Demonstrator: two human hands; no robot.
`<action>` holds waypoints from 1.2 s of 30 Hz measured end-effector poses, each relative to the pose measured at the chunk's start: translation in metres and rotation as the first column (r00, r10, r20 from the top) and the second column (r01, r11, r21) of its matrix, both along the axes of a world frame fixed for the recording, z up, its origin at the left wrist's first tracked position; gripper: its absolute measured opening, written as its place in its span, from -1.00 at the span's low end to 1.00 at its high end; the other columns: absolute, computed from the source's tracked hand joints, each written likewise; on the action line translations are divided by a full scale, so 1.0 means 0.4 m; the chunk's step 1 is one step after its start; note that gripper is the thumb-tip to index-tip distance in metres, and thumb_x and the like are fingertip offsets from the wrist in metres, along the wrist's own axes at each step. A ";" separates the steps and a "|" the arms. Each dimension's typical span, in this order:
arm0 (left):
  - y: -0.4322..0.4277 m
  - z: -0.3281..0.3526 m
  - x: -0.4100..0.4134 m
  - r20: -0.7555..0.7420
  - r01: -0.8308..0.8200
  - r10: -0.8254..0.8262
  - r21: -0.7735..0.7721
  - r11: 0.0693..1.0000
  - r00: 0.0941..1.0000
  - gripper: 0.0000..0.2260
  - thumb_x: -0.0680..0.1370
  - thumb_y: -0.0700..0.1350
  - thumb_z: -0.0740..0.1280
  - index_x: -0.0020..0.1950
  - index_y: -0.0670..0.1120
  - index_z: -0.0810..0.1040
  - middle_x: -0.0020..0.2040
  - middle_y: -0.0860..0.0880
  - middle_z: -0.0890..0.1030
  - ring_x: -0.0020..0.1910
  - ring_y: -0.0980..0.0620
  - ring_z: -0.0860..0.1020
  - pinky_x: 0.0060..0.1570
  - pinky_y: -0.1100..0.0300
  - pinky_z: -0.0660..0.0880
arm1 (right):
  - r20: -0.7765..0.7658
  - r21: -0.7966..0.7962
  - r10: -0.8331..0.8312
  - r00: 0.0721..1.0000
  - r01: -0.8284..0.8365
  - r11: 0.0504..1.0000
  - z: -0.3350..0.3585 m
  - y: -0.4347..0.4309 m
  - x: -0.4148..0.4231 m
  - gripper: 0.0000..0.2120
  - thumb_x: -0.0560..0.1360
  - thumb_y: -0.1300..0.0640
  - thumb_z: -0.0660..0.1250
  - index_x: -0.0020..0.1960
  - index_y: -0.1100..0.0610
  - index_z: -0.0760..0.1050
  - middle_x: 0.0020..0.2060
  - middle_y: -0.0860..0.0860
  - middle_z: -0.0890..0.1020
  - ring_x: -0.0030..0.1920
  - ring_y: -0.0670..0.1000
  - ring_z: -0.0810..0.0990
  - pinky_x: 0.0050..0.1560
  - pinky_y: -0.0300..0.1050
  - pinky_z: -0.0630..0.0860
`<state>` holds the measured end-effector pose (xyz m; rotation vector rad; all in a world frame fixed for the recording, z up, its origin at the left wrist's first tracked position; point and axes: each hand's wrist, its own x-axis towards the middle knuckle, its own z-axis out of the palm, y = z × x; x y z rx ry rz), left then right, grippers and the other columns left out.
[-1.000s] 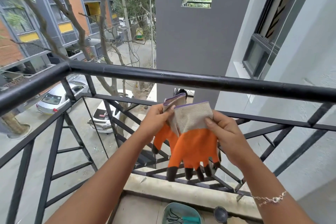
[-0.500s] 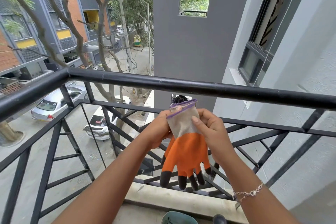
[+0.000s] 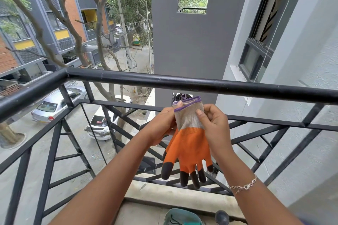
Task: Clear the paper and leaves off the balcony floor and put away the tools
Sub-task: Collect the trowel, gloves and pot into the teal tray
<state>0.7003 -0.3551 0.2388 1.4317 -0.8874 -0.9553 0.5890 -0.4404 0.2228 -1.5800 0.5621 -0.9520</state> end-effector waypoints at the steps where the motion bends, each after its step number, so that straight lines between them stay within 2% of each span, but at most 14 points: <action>1: 0.000 0.001 -0.002 -0.002 0.003 -0.003 -0.002 1.000 1.000 -0.61 0.56 0.20 0.06 0.08 0.03 0.58 -0.08 -0.19 0.48 -0.09 -0.11 0.41 -0.17 0.13 0.46 | 0.002 0.000 -0.017 1.000 0.017 1.000 0.000 -0.001 0.000 -0.89 0.55 0.23 0.24 -0.13 0.10 0.49 -0.23 0.09 0.64 -0.21 -0.06 0.61 -0.25 -0.30 0.53; 3: 0.000 0.003 -0.005 -0.008 0.016 -0.016 0.000 1.000 1.000 -0.55 0.48 0.29 0.06 0.05 0.07 0.60 -0.06 -0.20 0.49 -0.07 -0.12 0.41 -0.09 0.06 0.47 | -0.001 -0.009 -0.055 0.998 0.055 0.998 0.000 -0.001 0.001 -0.89 0.55 0.21 0.25 -0.14 0.09 0.49 -0.25 0.07 0.65 -0.21 -0.01 0.63 -0.24 -0.23 0.55; 6: 0.001 0.003 -0.005 -0.039 0.047 -0.046 0.014 0.999 0.998 -0.34 0.39 0.43 -0.04 0.16 0.05 0.55 0.10 -0.27 0.58 0.03 -0.17 0.52 0.07 -0.01 0.48 | -0.012 -0.053 -0.135 0.991 0.135 0.990 -0.001 -0.003 0.003 -0.90 0.53 0.15 0.29 -0.16 0.11 0.47 -0.27 0.14 0.64 -0.21 0.14 0.62 -0.20 -0.01 0.55; 8: 0.001 0.010 -0.008 0.028 0.094 -0.094 0.007 0.996 0.995 -0.35 0.38 0.49 0.07 0.14 0.04 0.55 0.04 -0.22 0.60 -0.03 -0.12 0.55 -0.03 0.07 0.51 | -0.021 -0.064 -0.171 0.985 0.169 0.983 0.001 -0.004 0.003 -0.89 0.52 0.13 0.31 -0.17 0.12 0.46 -0.27 0.15 0.63 -0.24 0.14 0.61 -0.22 -0.02 0.53; 10: -0.004 0.016 -0.015 0.193 0.111 -0.108 -0.008 0.994 0.975 -0.68 0.45 0.26 0.27 -0.01 0.05 0.56 -0.13 -0.16 0.51 -0.17 -0.06 0.47 -0.21 0.17 0.43 | -0.029 -0.069 -0.180 0.983 0.178 0.982 0.002 -0.007 0.003 -0.88 0.52 0.13 0.31 -0.18 0.11 0.45 -0.29 0.15 0.62 -0.28 0.07 0.57 -0.24 -0.08 0.49; 12: -0.013 0.018 -0.021 0.223 0.040 -0.028 -0.049 0.998 0.974 -0.88 0.57 -0.03 0.28 0.02 -0.03 0.55 -0.13 -0.14 0.50 -0.16 -0.03 0.46 -0.24 0.22 0.41 | -0.026 -0.058 -0.145 0.989 0.143 0.988 0.007 -0.014 -0.001 -0.88 0.52 0.17 0.31 -0.20 0.09 0.45 -0.32 0.10 0.60 -0.30 -0.01 0.54 -0.25 -0.12 0.48; 15: -0.022 0.025 -0.020 0.215 -0.028 0.057 -0.136 0.990 0.975 -0.87 0.60 -0.14 0.21 0.02 -0.06 0.56 -0.12 -0.06 0.59 -0.11 0.02 0.55 -0.08 0.17 0.50 | 0.033 0.015 0.013 0.999 -0.014 1.000 0.019 -0.029 -0.020 -0.93 0.48 0.22 0.35 -0.13 0.13 0.46 -0.29 0.06 0.61 -0.28 -0.07 0.57 -0.24 -0.19 0.52; 18: -0.023 0.033 -0.018 0.352 -0.048 0.107 -0.172 0.984 0.930 -0.85 0.61 -0.12 0.20 -0.10 -0.02 0.54 -0.26 0.05 0.53 -0.27 0.15 0.50 -0.21 0.26 0.44 | -0.020 0.072 0.184 0.983 -0.182 0.981 0.017 -0.051 -0.048 -0.78 0.38 0.19 0.42 -0.03 0.17 0.46 -0.23 0.10 0.65 -0.26 -0.01 0.62 -0.24 -0.19 0.55; 21: -0.028 0.037 -0.010 0.438 -0.092 0.184 -0.223 0.970 0.880 -0.78 0.61 -0.11 0.20 -0.23 0.02 0.49 -0.33 0.08 0.46 -0.35 0.18 0.40 -0.28 0.23 0.34 | -0.173 0.138 0.352 0.920 -0.332 0.933 -0.006 -0.061 -0.072 -0.73 0.36 0.30 0.44 0.03 0.25 0.49 -0.15 0.14 0.68 -0.16 0.04 0.66 -0.18 -0.17 0.58; 24: -0.027 0.043 0.000 0.532 -0.088 0.199 -0.227 0.970 0.823 -0.74 0.61 -0.10 0.19 -0.28 0.07 0.42 -0.36 0.13 0.43 -0.41 0.28 0.40 -0.33 0.33 0.29 | -0.253 0.123 0.307 0.917 -0.284 0.951 -0.046 -0.069 -0.089 -0.73 0.36 0.24 0.47 0.02 0.30 0.55 -0.06 0.23 0.65 -0.05 0.19 0.64 -0.05 0.03 0.62; 26: -0.026 0.044 0.000 0.565 -0.084 0.200 -0.224 0.971 0.801 -0.72 0.61 -0.10 0.18 -0.30 0.07 0.40 -0.37 0.14 0.41 -0.42 0.31 0.41 -0.36 0.39 0.27 | -0.219 0.080 0.217 0.951 -0.204 0.976 -0.065 -0.077 -0.098 -0.70 0.30 0.11 0.50 -0.04 0.24 0.59 0.01 0.20 0.59 -0.03 0.13 0.61 -0.06 0.00 0.61; 29: -0.026 0.042 -0.008 0.520 -0.079 0.198 -0.241 0.967 0.831 -0.71 0.62 -0.11 0.17 -0.31 0.04 0.40 -0.38 0.14 0.40 -0.43 0.29 0.40 -0.35 0.39 0.29 | -0.156 0.134 0.318 0.935 -0.299 0.945 -0.075 -0.081 -0.101 -0.61 0.30 0.09 0.48 0.11 0.09 0.55 0.14 0.06 0.56 0.09 0.03 0.58 -0.05 -0.14 0.58; 32: -0.034 0.042 -0.015 0.381 -0.088 0.187 -0.264 0.961 0.906 -0.79 0.62 -0.11 0.17 -0.18 -0.07 0.49 -0.30 0.08 0.47 -0.31 0.21 0.44 -0.24 0.31 0.37 | -0.087 0.287 0.469 0.879 -0.428 0.857 -0.090 -0.083 -0.097 -0.38 0.25 0.13 0.52 0.25 0.01 0.35 0.16 0.07 0.56 0.13 0.09 0.59 -0.05 -0.07 0.58; 36: -0.039 0.034 -0.019 0.222 -0.144 0.204 -0.262 0.954 0.953 -0.81 0.62 -0.13 0.16 -0.12 -0.06 0.52 -0.27 0.06 0.50 -0.29 0.19 0.47 -0.25 0.36 0.40 | -0.069 0.360 0.507 0.859 -0.452 0.816 -0.107 -0.088 -0.095 -0.26 0.17 0.03 0.53 0.28 -0.04 0.30 0.18 0.08 0.54 0.16 0.12 0.57 0.10 0.09 0.56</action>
